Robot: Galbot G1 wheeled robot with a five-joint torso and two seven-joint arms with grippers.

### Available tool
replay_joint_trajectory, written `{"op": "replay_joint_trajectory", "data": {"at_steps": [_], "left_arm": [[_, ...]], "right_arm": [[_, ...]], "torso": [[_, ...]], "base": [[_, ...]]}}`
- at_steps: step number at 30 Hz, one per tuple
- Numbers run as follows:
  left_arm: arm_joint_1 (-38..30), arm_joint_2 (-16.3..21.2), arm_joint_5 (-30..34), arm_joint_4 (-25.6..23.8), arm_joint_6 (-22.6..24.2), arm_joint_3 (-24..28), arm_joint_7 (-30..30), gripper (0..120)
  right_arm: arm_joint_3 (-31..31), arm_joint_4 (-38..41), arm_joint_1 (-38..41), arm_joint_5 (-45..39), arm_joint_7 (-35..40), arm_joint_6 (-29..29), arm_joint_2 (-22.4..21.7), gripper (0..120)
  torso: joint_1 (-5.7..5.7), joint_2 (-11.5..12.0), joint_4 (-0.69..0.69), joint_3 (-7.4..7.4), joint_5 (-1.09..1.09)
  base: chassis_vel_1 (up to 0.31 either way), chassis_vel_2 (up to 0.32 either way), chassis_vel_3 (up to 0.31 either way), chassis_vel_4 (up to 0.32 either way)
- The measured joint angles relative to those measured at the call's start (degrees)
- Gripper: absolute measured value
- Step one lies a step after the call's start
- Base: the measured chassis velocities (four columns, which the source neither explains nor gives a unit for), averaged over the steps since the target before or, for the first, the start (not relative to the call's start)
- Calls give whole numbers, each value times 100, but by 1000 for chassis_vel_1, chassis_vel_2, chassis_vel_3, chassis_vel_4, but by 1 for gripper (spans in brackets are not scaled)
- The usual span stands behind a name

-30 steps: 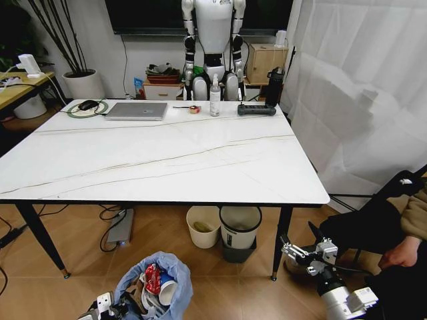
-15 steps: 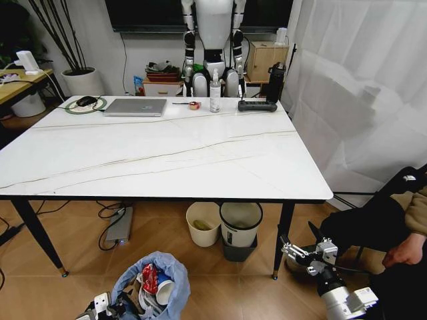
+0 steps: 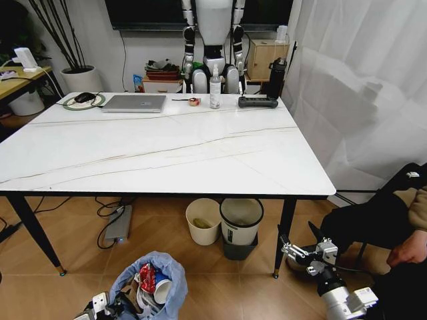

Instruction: Pick up the trash bin and place the trash from the table into it.

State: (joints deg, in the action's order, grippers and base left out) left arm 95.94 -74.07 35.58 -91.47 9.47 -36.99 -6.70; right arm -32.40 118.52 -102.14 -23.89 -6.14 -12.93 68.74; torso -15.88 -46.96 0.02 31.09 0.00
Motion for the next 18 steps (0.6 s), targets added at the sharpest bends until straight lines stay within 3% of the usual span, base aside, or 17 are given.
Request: {"op": "replay_joint_trajectory", "data": {"at_steps": [18], "left_arm": [[-149, -77, -81, 197, -21, -18, 22, 0]], "right_arm": [[0, 0, 0, 0, 0, 0, 0, 100]], "torso": [[199, 471, 0, -272, 0]], "base": [[0, 0, 0, 0]]}}
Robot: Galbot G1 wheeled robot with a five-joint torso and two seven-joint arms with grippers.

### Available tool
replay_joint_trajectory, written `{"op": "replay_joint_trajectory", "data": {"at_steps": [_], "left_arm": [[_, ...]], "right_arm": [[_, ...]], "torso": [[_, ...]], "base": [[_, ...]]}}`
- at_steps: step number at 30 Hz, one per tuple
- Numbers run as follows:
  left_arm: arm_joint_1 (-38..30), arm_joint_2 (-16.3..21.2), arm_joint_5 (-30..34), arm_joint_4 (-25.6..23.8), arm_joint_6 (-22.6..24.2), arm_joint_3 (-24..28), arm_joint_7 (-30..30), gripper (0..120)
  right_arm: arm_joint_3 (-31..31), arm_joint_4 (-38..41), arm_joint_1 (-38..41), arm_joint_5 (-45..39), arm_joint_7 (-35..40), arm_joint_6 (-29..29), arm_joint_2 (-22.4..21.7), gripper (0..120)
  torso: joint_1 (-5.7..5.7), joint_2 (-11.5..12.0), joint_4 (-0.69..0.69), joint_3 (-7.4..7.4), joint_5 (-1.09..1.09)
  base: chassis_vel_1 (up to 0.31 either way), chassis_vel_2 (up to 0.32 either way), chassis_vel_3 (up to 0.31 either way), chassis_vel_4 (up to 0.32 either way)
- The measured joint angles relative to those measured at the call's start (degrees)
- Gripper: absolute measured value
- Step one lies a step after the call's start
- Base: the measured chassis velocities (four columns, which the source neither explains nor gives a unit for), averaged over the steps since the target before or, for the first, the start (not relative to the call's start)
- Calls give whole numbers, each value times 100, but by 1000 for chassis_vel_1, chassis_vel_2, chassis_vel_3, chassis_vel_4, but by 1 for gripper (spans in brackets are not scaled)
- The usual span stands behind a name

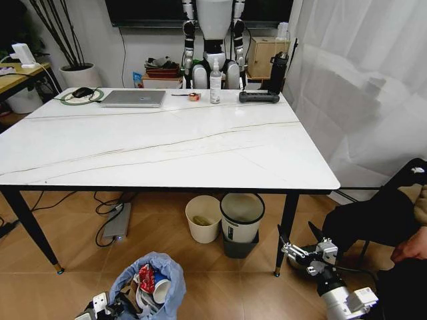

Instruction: Pick up the trash bin and place the trash from the table into it.

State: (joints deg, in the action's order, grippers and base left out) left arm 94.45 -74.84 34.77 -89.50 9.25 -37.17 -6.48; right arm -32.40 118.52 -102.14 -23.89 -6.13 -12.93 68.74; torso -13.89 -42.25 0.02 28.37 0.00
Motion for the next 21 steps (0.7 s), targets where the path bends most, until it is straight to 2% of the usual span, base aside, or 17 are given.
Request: {"op": "replay_joint_trajectory", "data": {"at_steps": [21], "left_arm": [[-108, 42, -11, 136, -19, -16, 4, 0]], "right_arm": [[0, 0, 0, 0, 0, 0, 0, 100]], "torso": [[199, 493, 0, -294, 0]], "base": [[0, 0, 0, 0]]}}
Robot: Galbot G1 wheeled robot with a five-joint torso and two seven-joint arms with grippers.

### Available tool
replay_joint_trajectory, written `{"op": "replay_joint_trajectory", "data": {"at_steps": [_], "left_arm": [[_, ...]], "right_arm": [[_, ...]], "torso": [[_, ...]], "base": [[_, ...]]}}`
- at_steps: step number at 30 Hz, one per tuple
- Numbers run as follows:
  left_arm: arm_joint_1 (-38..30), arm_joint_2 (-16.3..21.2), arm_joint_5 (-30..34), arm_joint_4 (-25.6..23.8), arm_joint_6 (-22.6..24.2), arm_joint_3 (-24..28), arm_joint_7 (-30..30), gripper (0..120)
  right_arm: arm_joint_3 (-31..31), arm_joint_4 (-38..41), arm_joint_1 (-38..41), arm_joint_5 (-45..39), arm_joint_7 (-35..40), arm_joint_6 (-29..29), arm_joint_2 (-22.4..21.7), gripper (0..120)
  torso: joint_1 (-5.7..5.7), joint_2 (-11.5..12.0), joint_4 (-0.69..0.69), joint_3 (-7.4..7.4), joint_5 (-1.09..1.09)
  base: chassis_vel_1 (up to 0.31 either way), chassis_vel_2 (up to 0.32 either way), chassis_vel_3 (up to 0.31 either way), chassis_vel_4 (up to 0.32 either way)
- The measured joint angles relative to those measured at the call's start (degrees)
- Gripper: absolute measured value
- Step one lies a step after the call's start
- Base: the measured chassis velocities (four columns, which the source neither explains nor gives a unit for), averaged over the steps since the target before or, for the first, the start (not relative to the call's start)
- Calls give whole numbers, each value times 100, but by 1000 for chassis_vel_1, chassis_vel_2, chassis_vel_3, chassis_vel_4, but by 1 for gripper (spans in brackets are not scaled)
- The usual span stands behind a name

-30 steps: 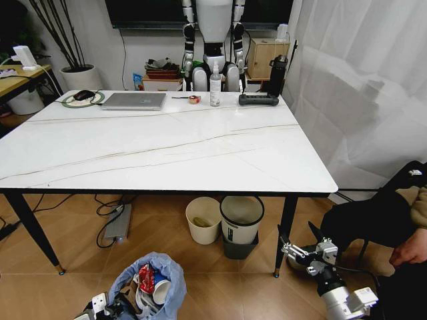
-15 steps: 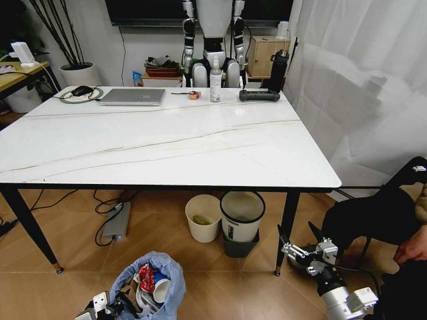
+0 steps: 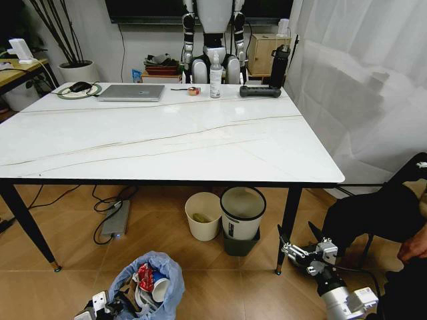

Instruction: Pick up the trash bin and place the trash from the table into it.

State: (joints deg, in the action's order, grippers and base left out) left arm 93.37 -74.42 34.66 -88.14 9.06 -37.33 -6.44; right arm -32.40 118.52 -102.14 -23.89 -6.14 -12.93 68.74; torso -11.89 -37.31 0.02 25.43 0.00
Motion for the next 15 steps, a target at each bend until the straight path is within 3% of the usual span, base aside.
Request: {"op": "replay_joint_trajectory", "data": {"at_steps": [15], "left_arm": [[-41, 27, 6, 15, 6, 16, -10, 0]], "right_arm": [[0, 0, 0, 0, 0, 0, 0, 100]], "torso": [[148, 376, 0, -228, 0]], "base": [[0, 0, 0, 0]]}}
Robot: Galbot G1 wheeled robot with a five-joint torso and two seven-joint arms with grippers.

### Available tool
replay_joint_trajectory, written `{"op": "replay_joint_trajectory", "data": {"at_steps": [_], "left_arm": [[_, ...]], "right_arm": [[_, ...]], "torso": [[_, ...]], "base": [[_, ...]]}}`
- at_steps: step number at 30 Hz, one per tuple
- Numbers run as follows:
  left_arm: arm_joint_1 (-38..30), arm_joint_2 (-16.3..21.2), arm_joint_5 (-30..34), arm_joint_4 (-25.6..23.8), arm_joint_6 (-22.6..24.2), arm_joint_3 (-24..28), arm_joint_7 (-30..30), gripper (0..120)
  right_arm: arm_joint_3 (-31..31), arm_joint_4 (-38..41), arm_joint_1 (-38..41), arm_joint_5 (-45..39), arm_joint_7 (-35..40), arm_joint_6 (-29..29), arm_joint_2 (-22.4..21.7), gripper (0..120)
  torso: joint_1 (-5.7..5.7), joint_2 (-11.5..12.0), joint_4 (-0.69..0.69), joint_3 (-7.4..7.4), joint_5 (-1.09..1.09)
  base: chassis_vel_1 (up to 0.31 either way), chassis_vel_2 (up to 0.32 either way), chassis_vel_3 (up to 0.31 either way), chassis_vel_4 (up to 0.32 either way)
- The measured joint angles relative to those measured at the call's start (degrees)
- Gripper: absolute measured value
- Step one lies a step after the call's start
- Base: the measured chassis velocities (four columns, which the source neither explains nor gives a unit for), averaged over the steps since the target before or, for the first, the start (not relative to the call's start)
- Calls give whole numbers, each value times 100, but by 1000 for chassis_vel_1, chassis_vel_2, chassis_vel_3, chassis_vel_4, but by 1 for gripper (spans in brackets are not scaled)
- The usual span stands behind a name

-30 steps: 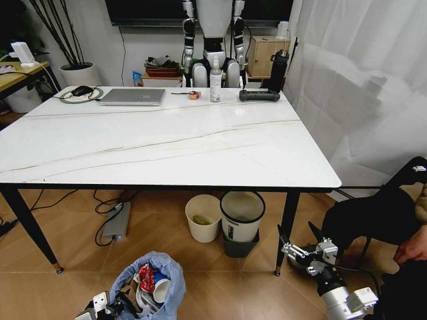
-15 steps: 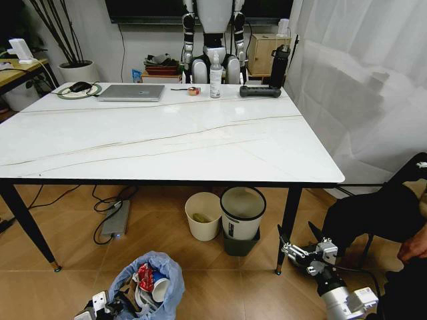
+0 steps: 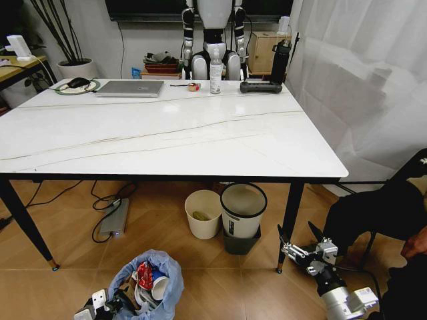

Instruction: Pick up the trash bin and place the trash from the table into it.

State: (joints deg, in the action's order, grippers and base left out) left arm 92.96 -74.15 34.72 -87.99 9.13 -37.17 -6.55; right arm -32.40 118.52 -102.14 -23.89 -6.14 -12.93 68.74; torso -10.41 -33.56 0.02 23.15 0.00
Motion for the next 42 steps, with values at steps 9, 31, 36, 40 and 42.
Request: {"op": "replay_joint_trajectory", "data": {"at_steps": [9, 31, 36, 40, 42], "left_arm": [[-17, -30, -14, 39, 0, 2, 0, 0], [-313, -66, -123, 499, -377, 7, -59, 0], [-383, -65, -153, 614, -397, 12, -56, 0], [-432, -63, -165, 686, -422, 12, -42, 0], [-458, -67, -175, 736, -444, 12, -27, 0]], "right_arm": [[0, 0, 0, 0, 0, 0, 0, 100], [0, 0, 0, 0, 0, 0, 0, 100], [0, 0, 0, 0, 0, 0, 0, 100], [0, 0, 0, 0, 0, 0, 0, 100], [0, 0, 0, 0, 0, 0, 0, 100]], "torso": [[77, 189, 0, -111, 0], [193, 524, 0, -331, 0], [189, 511, 0, -323, 0], [184, 500, 0, -317, 0], [182, 495, 0, -314, 0]], "base": [[0, 0, 0, 0], [0, 0, 0, 0], [0, 0, 0, 0], [0, 0, 0, 0], [0, 0, 0, 0]]}}
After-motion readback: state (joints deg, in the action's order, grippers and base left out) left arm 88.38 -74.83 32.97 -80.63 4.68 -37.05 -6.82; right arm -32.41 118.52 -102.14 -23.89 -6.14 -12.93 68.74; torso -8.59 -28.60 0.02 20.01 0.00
